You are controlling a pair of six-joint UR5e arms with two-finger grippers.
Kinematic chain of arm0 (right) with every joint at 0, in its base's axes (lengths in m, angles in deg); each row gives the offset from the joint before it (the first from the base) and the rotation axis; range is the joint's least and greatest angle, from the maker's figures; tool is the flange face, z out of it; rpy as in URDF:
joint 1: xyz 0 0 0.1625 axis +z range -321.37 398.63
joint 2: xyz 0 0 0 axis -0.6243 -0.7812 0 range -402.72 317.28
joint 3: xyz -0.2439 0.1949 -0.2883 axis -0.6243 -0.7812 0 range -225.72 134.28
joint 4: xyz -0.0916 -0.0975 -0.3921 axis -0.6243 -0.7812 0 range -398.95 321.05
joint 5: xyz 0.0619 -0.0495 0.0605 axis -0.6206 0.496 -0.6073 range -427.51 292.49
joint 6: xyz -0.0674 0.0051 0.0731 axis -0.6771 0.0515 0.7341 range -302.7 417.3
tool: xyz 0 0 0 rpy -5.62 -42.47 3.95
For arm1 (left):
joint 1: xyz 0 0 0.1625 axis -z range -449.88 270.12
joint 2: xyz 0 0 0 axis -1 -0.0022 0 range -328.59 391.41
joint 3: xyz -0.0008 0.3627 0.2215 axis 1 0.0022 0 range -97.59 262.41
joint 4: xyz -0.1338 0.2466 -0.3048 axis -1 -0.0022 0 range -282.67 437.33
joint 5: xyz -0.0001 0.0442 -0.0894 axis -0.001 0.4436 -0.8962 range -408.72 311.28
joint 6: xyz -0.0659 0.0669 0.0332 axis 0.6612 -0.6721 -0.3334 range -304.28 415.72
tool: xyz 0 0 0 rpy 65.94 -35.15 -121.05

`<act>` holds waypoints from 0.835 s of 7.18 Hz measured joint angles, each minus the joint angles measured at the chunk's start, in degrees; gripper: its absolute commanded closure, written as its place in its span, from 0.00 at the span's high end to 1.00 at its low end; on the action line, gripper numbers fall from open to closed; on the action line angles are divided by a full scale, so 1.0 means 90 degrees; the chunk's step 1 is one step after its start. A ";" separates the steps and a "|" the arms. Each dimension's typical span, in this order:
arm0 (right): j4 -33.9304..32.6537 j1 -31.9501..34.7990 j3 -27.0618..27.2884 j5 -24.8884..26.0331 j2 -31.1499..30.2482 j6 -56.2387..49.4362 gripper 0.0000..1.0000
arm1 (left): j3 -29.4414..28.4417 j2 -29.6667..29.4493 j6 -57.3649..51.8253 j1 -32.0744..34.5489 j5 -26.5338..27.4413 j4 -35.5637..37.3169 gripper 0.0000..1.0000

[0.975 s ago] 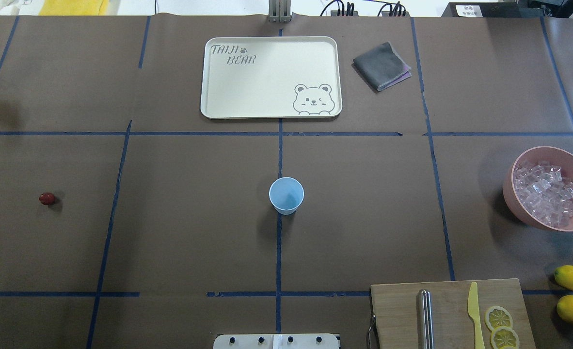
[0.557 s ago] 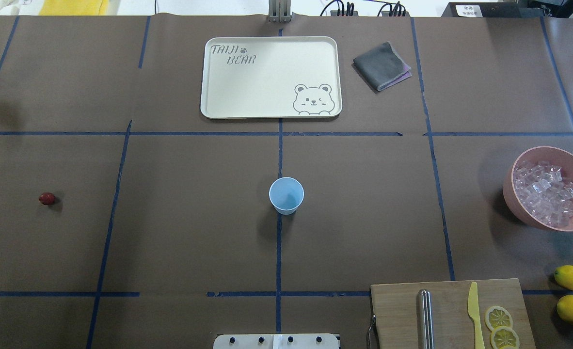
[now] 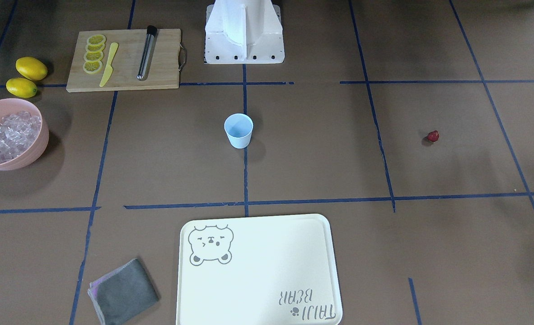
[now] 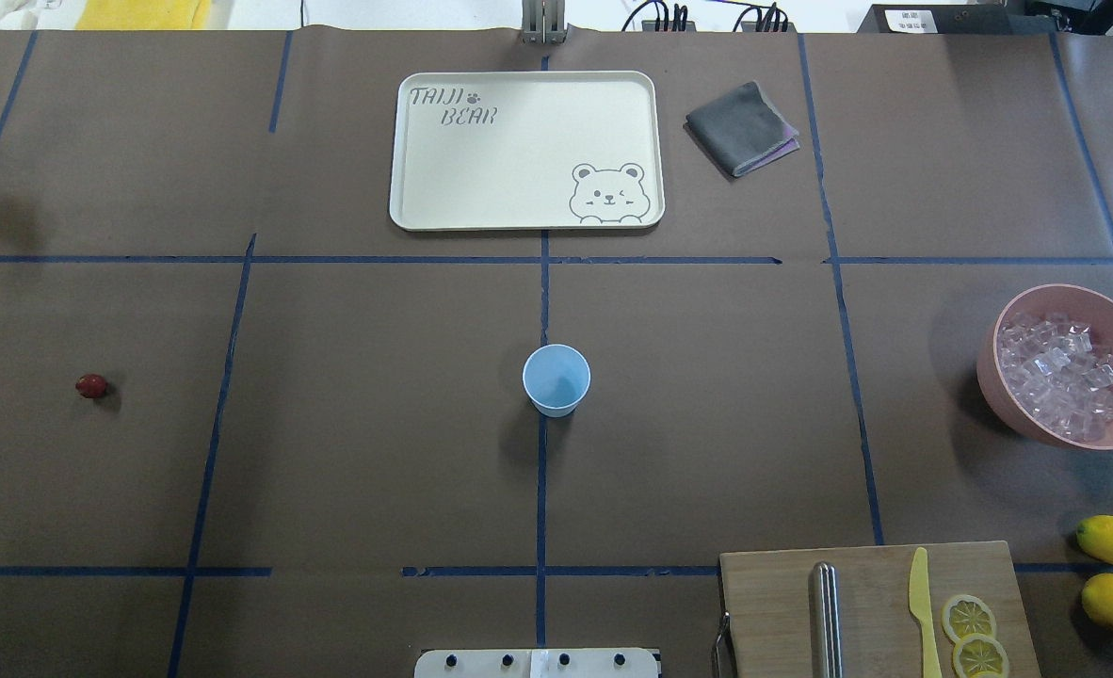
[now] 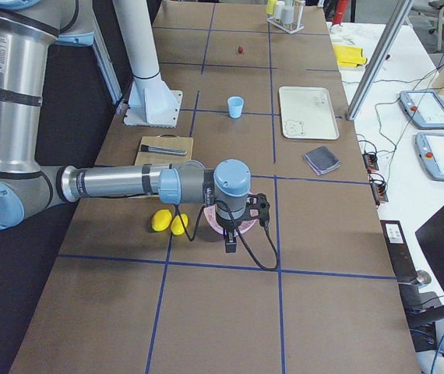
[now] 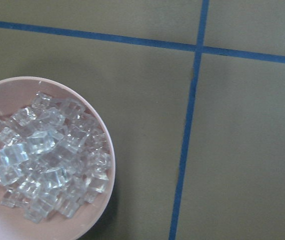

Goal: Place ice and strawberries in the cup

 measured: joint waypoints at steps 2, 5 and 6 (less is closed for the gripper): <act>0.0577 -0.0760 0.0158 0.0051 -0.0041 0.0790 0.96 | 0.0032 0.0004 0.0001 -0.0004 -0.0066 -0.0160 1.00; 0.1464 -0.1766 0.0194 0.0773 -0.0161 0.1281 0.90 | 0.0036 0.0004 0.0056 -0.0005 -0.0089 -0.0340 1.00; 0.1577 -0.1970 0.0194 0.0850 -0.0180 0.1302 0.89 | 0.0032 0.0004 0.0061 -0.0005 -0.0090 -0.0346 1.00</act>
